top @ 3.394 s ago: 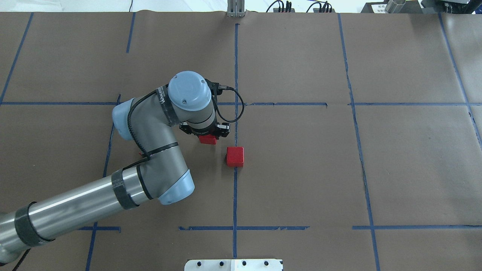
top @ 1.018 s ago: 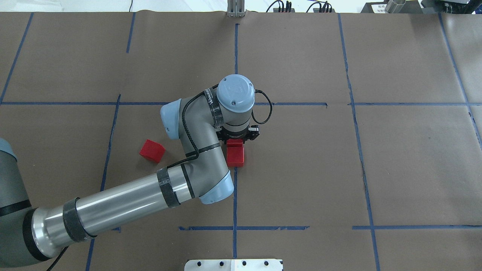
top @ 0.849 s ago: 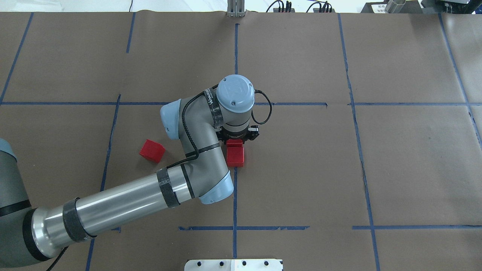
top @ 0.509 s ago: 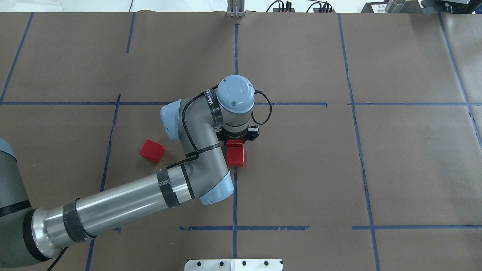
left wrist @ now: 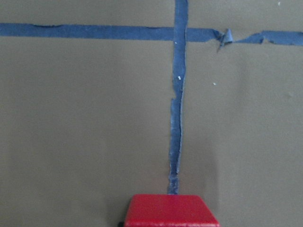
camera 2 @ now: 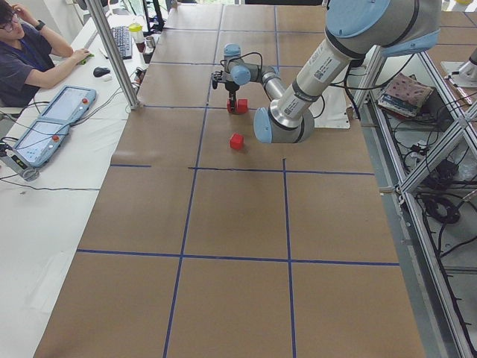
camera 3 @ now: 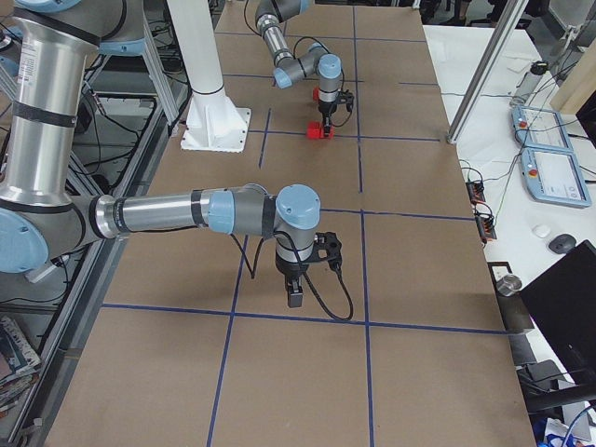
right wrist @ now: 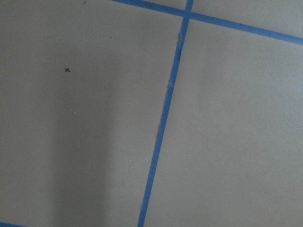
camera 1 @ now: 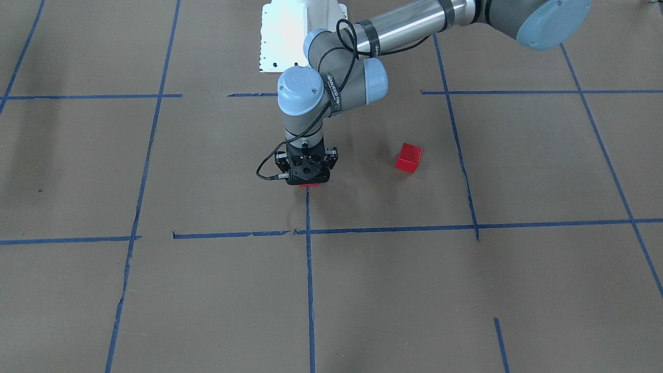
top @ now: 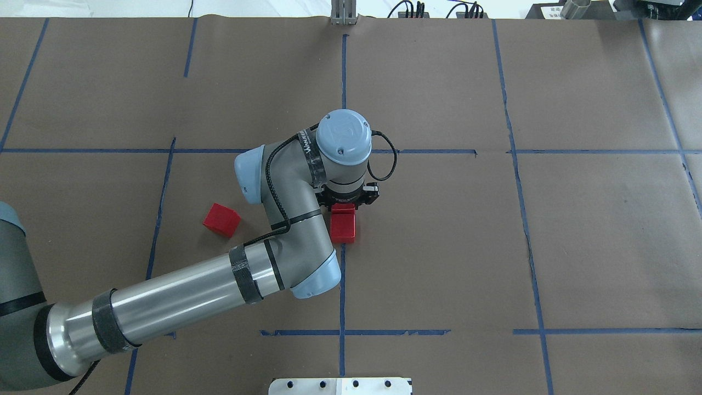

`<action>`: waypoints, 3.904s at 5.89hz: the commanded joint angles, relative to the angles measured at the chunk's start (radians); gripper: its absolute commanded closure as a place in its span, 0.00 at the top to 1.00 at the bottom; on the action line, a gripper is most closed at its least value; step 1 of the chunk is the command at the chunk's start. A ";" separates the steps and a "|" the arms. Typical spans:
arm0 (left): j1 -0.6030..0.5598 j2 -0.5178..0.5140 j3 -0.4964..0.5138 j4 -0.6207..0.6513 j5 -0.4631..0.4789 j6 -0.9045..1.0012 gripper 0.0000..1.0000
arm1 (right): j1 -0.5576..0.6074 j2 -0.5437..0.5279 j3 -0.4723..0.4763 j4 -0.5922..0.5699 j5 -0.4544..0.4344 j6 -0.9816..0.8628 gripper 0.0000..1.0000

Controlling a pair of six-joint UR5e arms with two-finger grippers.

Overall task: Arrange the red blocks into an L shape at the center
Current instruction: 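Lower the cube against the placed cube, farther from the robot, then open the left gripper and lift it back toward the last cube, then lower the left gripper onto the last red cube and grasp it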

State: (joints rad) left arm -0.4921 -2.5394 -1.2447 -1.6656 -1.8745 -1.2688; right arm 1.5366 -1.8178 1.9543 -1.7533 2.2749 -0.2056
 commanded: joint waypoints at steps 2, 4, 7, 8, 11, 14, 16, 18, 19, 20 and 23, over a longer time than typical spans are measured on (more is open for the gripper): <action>0.006 0.004 0.001 -0.010 0.000 -0.006 0.31 | -0.001 0.000 0.000 0.000 0.000 0.000 1.00; 0.006 0.007 0.001 -0.010 0.000 -0.003 0.32 | 0.000 0.000 0.000 0.000 0.000 0.000 1.00; 0.004 0.008 -0.001 -0.010 0.000 0.000 0.32 | -0.001 0.000 0.001 0.000 0.000 0.000 1.00; 0.006 0.008 -0.001 -0.010 0.000 0.000 0.34 | 0.000 0.000 0.002 0.000 0.000 0.000 1.00; 0.004 0.008 -0.006 -0.007 0.005 0.011 1.00 | 0.000 0.000 0.006 0.000 0.002 0.000 1.00; -0.074 0.020 -0.147 0.079 -0.021 0.070 1.00 | 0.000 0.002 0.006 0.000 0.002 0.000 1.00; -0.158 0.234 -0.404 0.144 -0.122 0.176 1.00 | 0.000 0.002 0.006 0.000 0.002 0.002 1.00; -0.175 0.437 -0.586 0.141 -0.118 0.279 1.00 | 0.000 0.002 0.005 0.000 0.002 0.002 1.00; -0.171 0.496 -0.594 0.129 -0.117 0.279 1.00 | 0.000 0.002 0.005 0.000 0.002 0.002 1.00; -0.161 0.501 -0.593 0.127 -0.117 0.278 1.00 | 0.000 0.002 0.005 0.000 0.002 0.002 1.00; -0.122 0.544 -0.561 0.029 -0.061 0.382 1.00 | 0.000 0.002 0.003 0.000 0.002 0.002 1.00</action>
State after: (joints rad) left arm -0.6322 -2.0094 -1.8148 -1.6185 -1.9489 -0.9116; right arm 1.5364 -1.8162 1.9578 -1.7533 2.2764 -0.2040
